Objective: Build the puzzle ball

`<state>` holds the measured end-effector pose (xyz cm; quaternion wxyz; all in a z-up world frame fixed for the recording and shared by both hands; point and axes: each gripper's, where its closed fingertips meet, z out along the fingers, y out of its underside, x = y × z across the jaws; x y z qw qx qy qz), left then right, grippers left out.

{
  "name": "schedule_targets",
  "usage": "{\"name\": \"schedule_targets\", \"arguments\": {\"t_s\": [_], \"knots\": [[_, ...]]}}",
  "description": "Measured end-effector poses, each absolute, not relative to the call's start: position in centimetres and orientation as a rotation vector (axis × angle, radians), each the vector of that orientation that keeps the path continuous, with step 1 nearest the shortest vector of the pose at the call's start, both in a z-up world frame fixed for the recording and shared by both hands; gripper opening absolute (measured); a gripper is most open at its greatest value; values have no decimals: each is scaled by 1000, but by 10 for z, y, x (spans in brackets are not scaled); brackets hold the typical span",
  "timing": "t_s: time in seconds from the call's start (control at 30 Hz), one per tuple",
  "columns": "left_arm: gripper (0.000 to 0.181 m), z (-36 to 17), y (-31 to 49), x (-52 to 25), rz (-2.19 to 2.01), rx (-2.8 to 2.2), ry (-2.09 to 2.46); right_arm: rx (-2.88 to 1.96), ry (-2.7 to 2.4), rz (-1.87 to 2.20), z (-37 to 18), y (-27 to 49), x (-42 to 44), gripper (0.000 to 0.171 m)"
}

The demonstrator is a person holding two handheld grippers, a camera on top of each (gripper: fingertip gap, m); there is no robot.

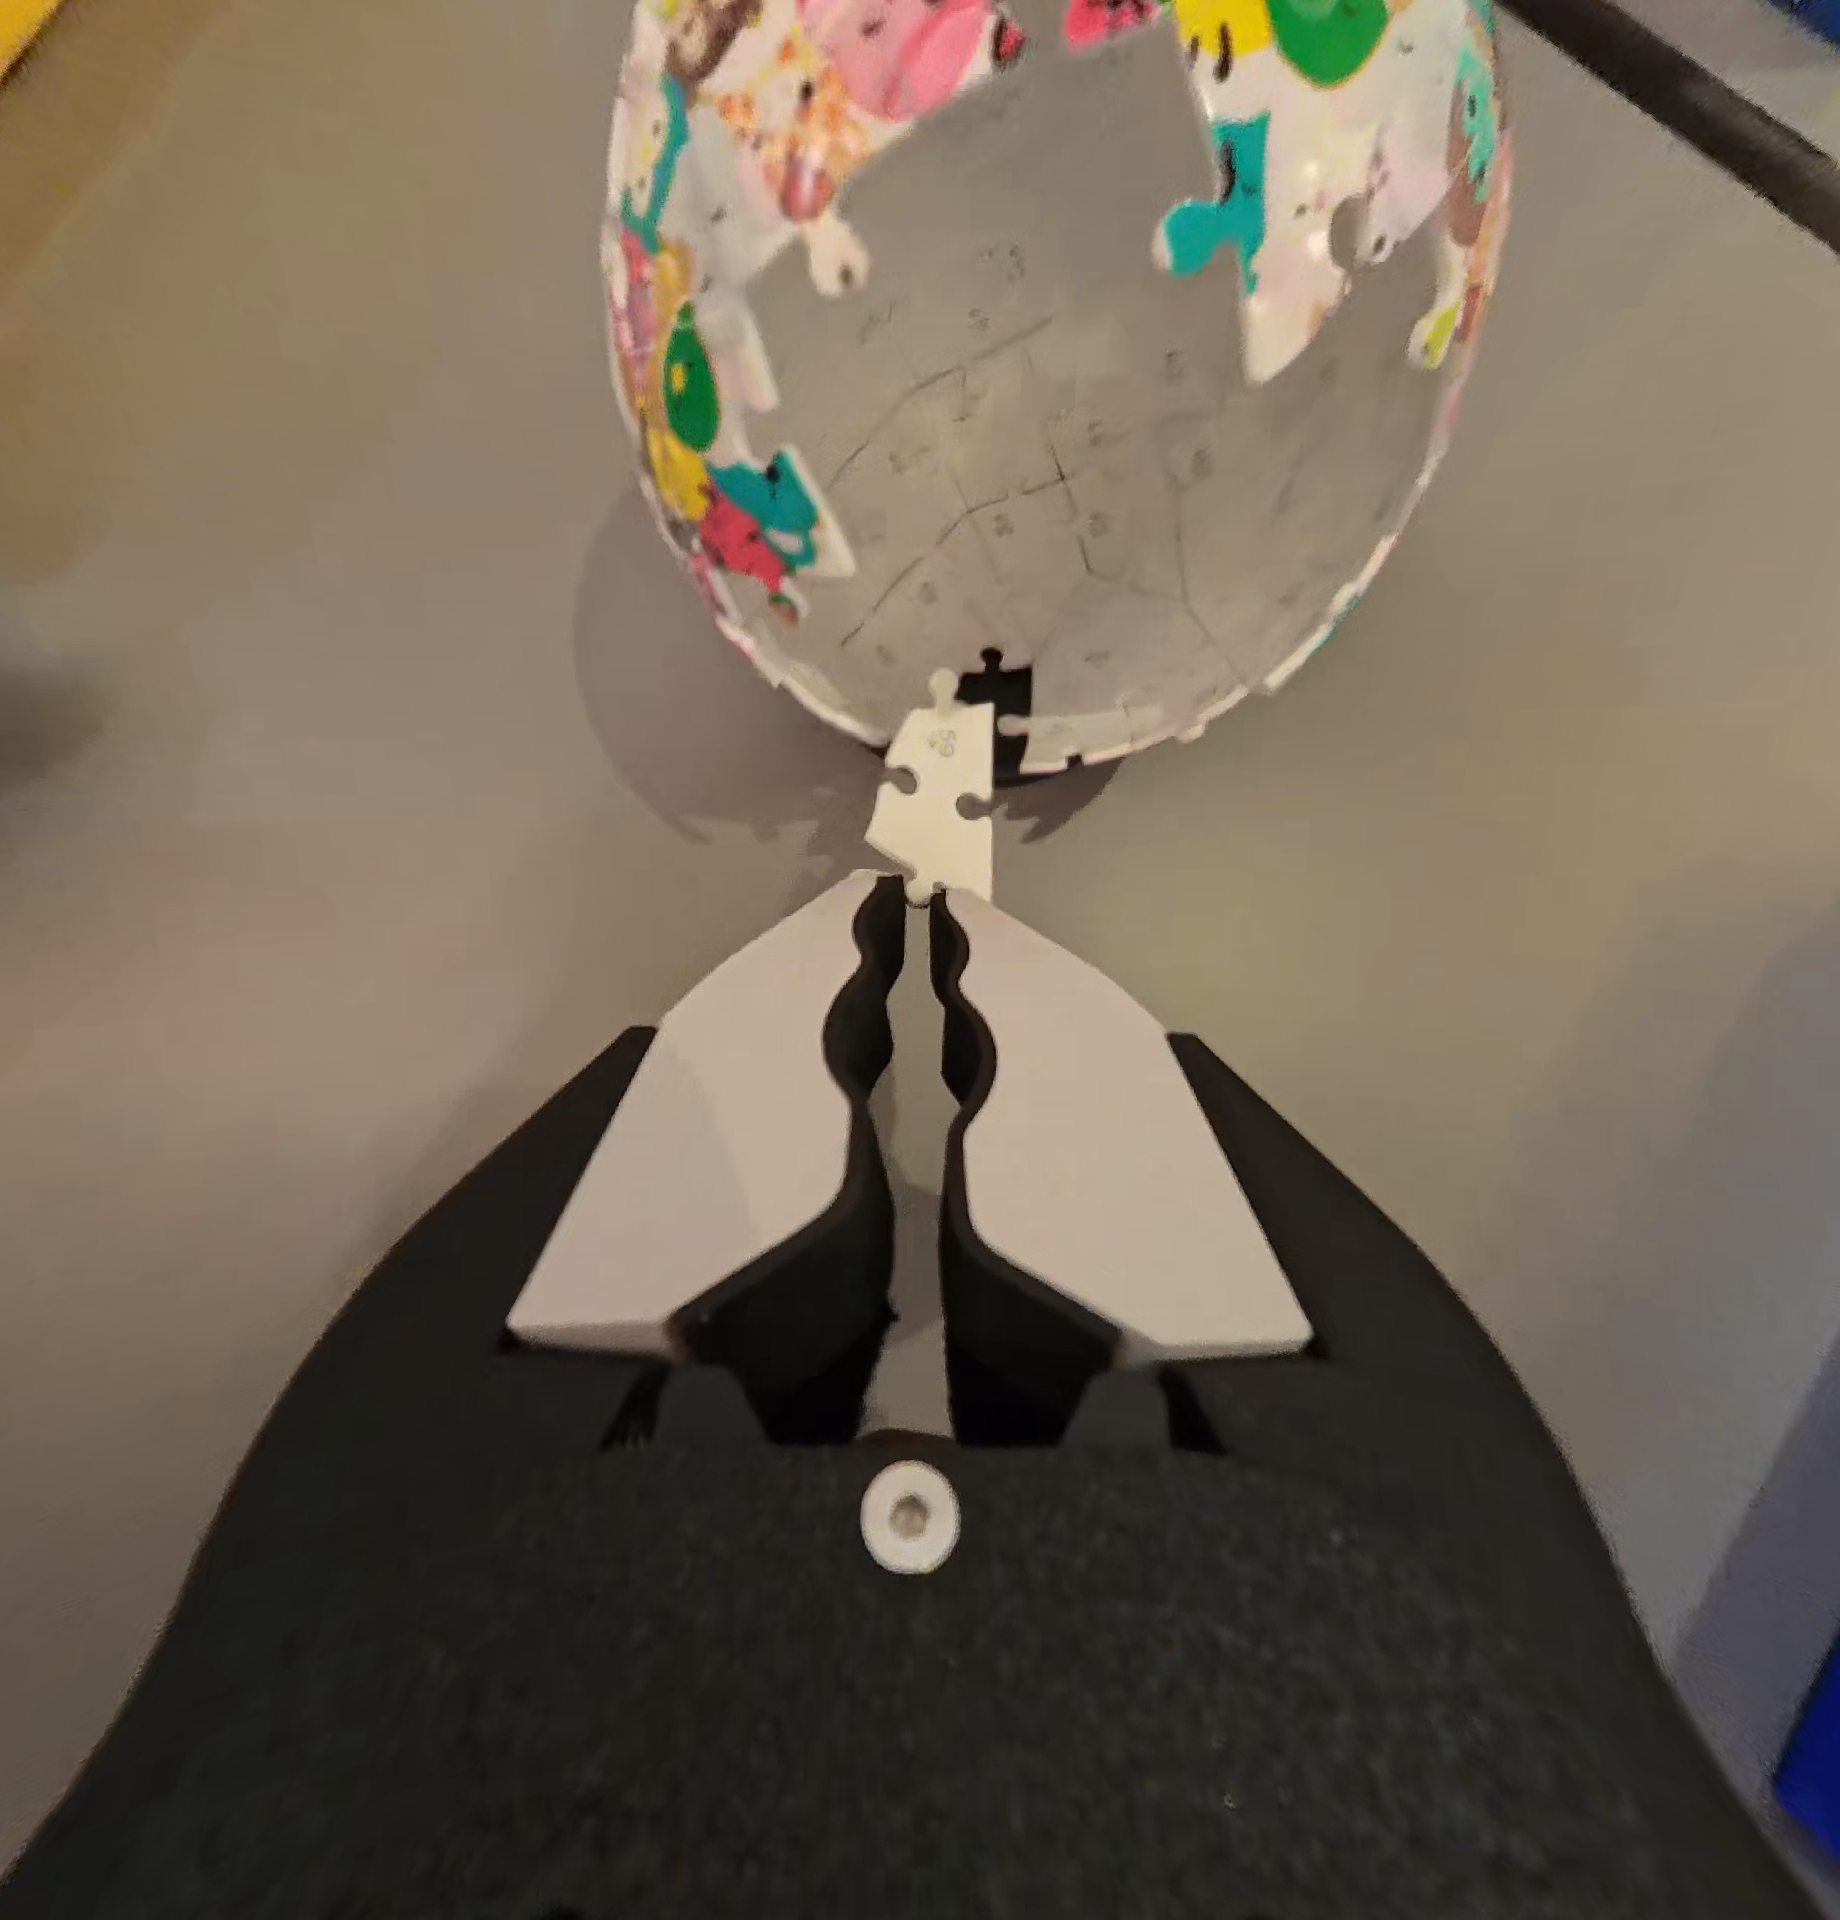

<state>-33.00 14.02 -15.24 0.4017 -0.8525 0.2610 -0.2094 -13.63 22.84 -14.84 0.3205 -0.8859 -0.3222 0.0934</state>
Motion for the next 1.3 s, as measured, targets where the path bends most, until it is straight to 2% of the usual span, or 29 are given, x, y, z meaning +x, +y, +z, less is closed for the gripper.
{"name": "schedule_targets", "arguments": {"t_s": [0.53, 0.87, 1.3], "knots": [[34, -140, 132, -339, -484, -2114, 692, -2539, -781, -9, -161, 251, -142, 5], [34, -136, 129, -341, -520, -2101, 671, -2598, -737, 6, -172, 250, -144, 5], [34, -136, 128, -332, -534, -2086, 705, -2407, -711, 88, -152, 243, -137, 5]]}}
